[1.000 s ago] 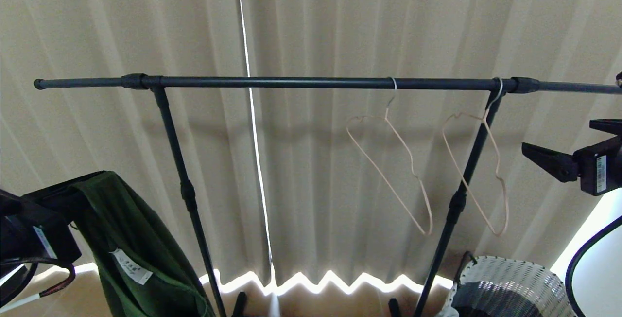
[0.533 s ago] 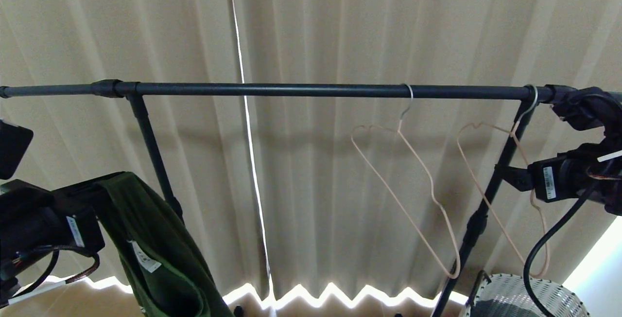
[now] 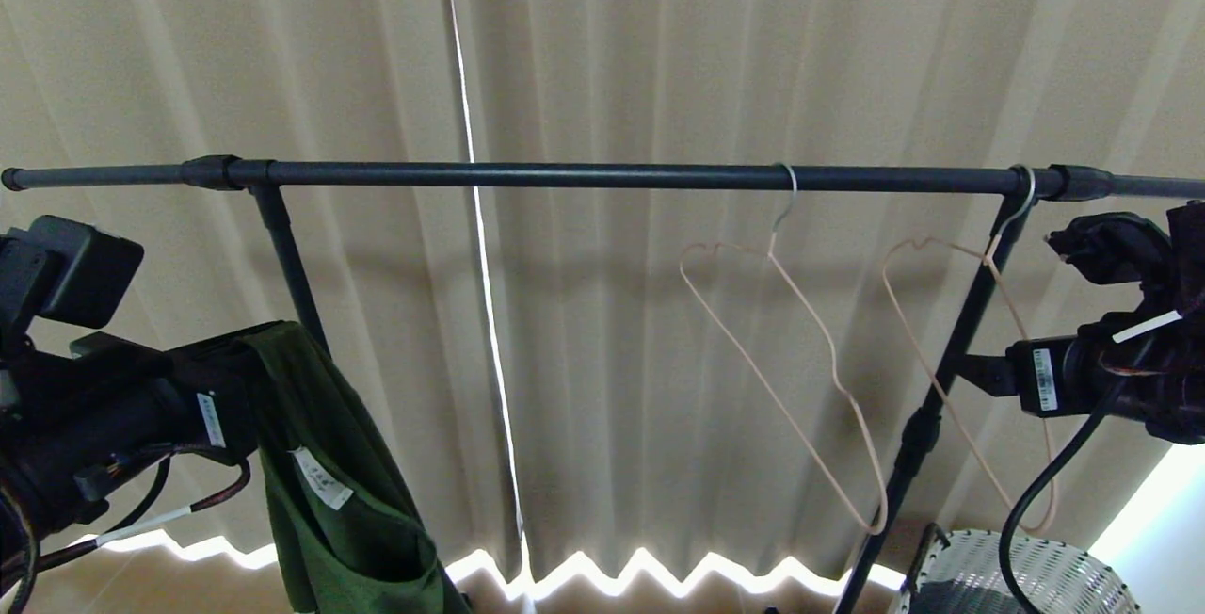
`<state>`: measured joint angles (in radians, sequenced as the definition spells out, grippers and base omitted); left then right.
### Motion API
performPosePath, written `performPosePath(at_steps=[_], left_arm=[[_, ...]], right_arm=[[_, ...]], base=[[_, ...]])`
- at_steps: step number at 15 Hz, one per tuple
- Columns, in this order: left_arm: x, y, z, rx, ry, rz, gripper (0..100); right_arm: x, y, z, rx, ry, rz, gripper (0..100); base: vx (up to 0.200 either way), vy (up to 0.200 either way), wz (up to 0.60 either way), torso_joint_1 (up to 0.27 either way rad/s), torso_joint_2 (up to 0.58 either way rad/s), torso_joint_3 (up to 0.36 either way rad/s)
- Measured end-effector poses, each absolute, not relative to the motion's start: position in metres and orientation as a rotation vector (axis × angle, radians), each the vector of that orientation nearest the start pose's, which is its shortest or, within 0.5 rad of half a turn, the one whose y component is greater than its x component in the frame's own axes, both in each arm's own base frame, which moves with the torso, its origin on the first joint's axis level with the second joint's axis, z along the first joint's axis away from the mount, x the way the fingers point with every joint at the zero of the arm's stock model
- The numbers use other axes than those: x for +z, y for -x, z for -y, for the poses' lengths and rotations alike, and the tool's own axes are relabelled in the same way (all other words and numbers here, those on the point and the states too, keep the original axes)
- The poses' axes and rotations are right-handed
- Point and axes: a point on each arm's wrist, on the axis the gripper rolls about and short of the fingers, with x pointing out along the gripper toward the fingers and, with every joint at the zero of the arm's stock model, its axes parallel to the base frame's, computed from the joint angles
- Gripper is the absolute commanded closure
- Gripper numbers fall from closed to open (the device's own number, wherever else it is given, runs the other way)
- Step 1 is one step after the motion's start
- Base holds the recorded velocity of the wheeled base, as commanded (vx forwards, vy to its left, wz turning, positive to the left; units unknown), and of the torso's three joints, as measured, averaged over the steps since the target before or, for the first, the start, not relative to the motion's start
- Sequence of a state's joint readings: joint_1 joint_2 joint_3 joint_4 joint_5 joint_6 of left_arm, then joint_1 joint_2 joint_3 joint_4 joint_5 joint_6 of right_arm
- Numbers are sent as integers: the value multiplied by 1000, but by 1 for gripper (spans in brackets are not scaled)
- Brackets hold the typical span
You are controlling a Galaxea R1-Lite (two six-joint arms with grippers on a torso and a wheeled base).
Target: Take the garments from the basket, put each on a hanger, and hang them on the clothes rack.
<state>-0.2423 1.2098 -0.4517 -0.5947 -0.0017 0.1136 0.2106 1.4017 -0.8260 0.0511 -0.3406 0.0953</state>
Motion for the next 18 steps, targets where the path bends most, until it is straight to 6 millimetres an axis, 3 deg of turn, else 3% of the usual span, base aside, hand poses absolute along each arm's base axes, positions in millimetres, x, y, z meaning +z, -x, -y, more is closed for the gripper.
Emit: performPosePath(at_steps=[18], left_arm=[[198, -166, 41, -251, -133, -145, 100]], right_arm=[[194, -227, -51, -154, 7, -642, 0]], base=[[0, 0, 0, 0, 0, 0]])
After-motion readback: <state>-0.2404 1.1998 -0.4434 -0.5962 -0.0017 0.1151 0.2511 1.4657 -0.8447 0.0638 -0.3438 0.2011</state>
